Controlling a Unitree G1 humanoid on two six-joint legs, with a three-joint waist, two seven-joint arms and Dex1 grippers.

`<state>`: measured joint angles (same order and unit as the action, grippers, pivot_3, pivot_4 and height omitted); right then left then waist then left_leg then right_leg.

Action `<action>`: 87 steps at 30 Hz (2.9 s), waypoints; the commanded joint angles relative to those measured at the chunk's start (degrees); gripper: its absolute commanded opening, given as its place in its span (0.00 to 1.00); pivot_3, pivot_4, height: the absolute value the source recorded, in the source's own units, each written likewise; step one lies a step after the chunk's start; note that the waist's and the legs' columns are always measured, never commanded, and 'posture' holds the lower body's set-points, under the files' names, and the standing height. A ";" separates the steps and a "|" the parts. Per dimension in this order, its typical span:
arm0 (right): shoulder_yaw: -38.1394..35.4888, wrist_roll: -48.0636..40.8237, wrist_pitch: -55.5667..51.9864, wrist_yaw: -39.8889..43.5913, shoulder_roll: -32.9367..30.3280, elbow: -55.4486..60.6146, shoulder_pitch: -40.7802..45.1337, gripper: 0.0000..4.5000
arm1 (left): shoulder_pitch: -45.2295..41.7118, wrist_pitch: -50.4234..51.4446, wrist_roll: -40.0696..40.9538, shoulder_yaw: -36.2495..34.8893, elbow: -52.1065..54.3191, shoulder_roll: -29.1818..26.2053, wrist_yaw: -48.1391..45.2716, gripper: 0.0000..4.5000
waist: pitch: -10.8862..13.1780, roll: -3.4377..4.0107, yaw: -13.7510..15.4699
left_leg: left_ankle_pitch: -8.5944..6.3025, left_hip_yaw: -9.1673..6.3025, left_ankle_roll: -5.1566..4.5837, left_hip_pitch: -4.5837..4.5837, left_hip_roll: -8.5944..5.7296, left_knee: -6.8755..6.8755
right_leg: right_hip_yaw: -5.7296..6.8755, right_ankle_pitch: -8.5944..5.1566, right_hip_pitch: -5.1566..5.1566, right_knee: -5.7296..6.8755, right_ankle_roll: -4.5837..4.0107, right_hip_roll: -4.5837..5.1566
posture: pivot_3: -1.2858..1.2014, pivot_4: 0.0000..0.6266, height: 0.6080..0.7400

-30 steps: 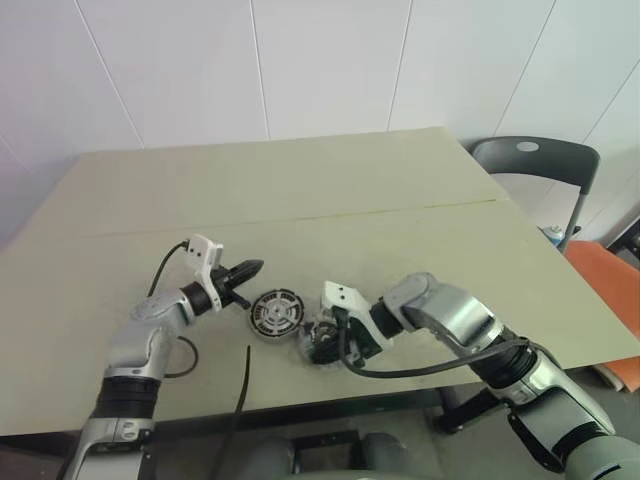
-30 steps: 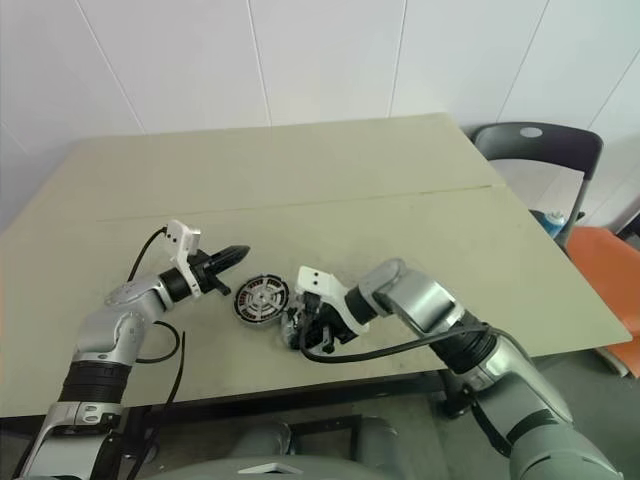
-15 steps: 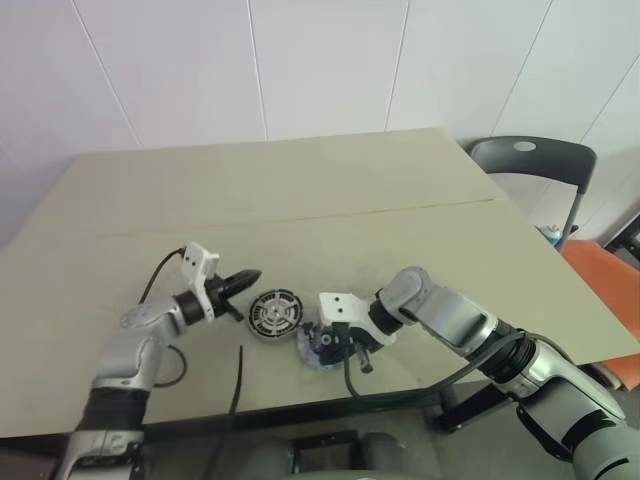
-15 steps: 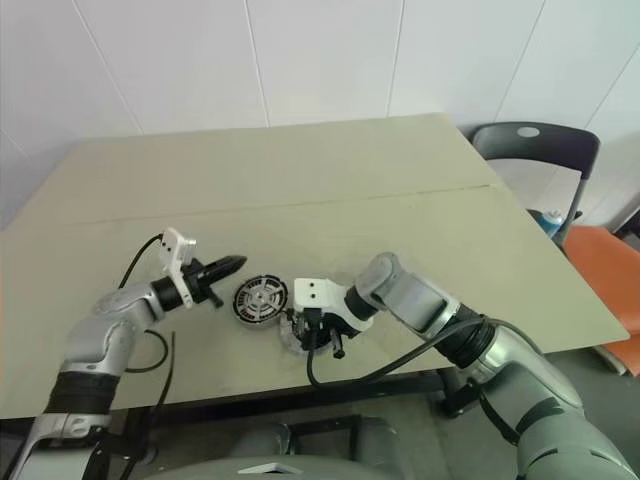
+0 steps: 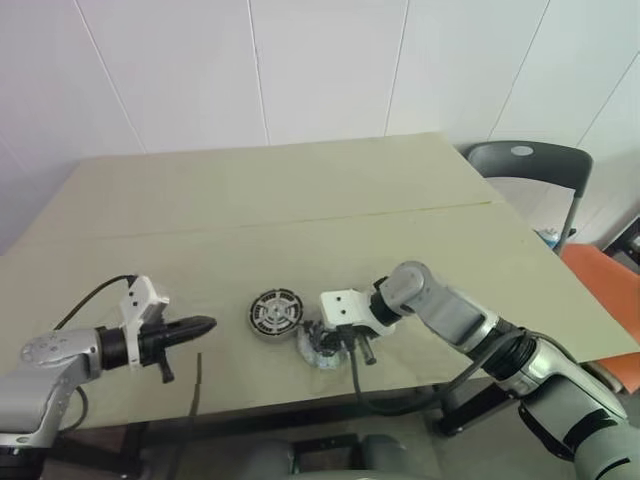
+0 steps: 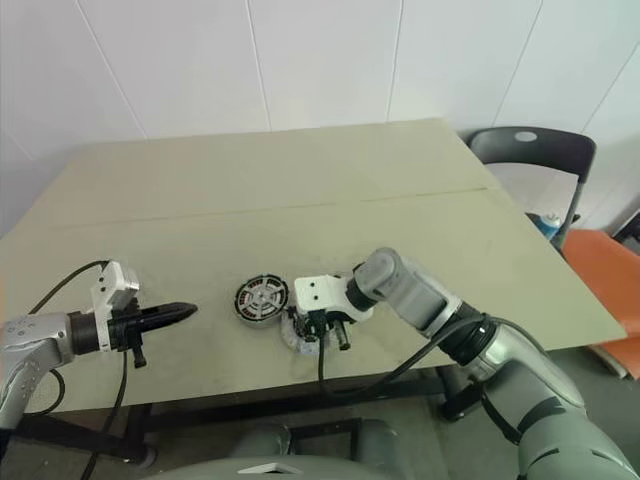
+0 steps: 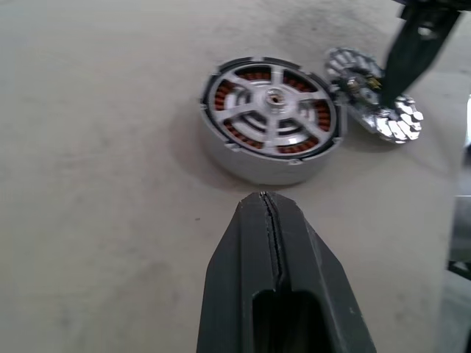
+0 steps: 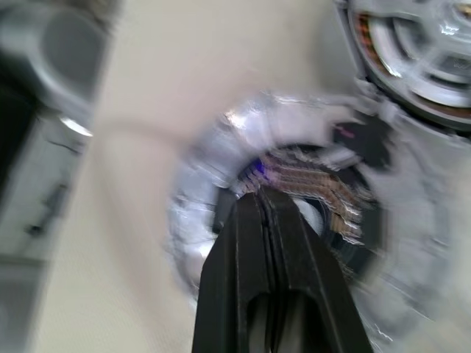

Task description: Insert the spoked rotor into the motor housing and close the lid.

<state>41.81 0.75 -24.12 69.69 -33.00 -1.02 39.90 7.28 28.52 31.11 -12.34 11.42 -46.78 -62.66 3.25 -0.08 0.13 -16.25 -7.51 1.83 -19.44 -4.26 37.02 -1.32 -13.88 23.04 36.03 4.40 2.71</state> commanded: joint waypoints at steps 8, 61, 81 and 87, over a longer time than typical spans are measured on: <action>-0.84 12.90 10.66 -4.71 -2.26 -7.81 1.88 0.00 | -1.21 1.43 -0.17 2.58 2.39 -0.48 0.44 0.01 | 0.01 0.02 -0.57 | 0.00 0.02 0.00 0.04 0.08 0.03 | 0.06 0.00 0.02 0.06 -0.01 -0.01 | 0.52 0.00 1.00; -47.28 -26.79 -67.98 -21.29 11.83 6.48 -9.25 0.98 | -1.55 1.26 -0.97 7.03 1.76 2.36 1.58 0.00 | 0.05 0.07 -0.83 | 0.12 0.16 -0.20 -0.96 0.07 -0.30 | -0.01 0.17 0.95 0.04 -0.19 0.04 | 0.52 0.00 1.00; -57.09 -66.61 -68.38 -61.15 17.07 -11.43 -11.44 0.99 | -0.97 2.38 -0.29 5.97 2.95 1.55 1.60 0.00 | 0.04 0.10 -1.30 | 0.13 0.25 -0.22 -0.69 0.14 -0.26 | -0.07 0.11 0.68 0.04 -0.11 -0.04 | 0.52 0.00 1.00; -56.14 -81.64 -68.38 -75.00 17.99 -16.14 -9.32 0.99 | -0.72 2.11 -0.48 5.94 3.01 1.73 1.98 0.00 | 0.05 0.12 -1.27 | 0.13 0.26 -0.23 -0.70 0.14 -0.27 | -0.08 0.12 0.67 0.03 -0.12 -0.04 | 0.52 0.00 1.00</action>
<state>-14.68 -76.43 -92.18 -1.72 -16.07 -16.75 28.92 6.63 30.98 30.45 -5.29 12.57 -44.48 -60.84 3.30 0.03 -1.15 -16.11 -7.26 1.60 -20.15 -4.12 36.76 -1.39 -13.76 23.71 36.06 4.29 2.66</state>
